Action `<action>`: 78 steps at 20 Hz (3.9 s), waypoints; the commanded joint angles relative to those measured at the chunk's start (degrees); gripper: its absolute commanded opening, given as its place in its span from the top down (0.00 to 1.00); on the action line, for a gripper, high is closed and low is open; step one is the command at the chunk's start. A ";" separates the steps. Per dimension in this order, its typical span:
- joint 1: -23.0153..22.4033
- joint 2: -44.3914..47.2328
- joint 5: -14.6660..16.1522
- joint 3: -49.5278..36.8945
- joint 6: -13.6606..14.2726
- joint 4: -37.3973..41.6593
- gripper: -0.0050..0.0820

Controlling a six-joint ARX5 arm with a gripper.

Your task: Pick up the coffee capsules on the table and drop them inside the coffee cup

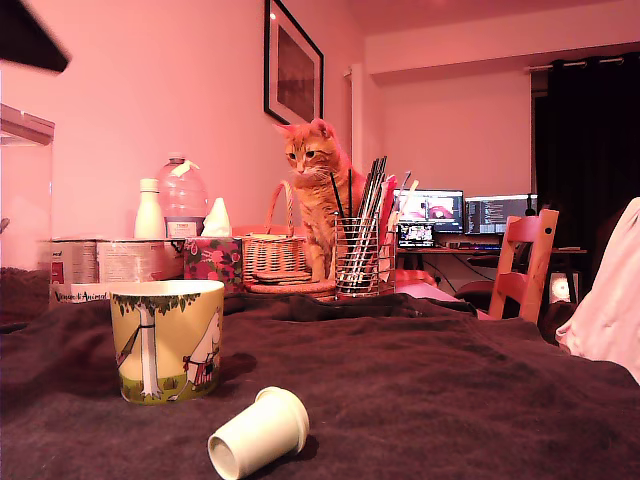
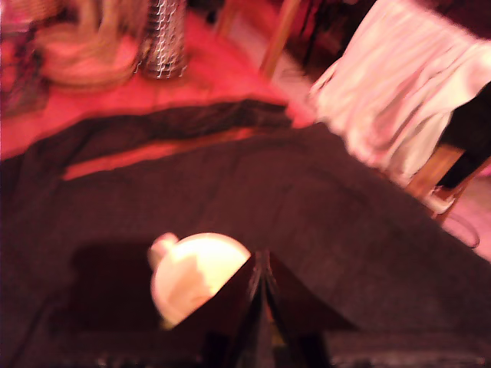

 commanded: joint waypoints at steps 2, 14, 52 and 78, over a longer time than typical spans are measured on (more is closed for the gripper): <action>-2.36 -2.03 0.07 -6.51 -0.57 3.82 0.97; -12.74 -4.07 -0.61 -17.55 -1.86 11.17 0.97; -27.56 41.75 -10.78 -18.29 -2.14 45.48 0.31; -27.78 50.01 -10.80 -12.59 -4.59 39.19 0.42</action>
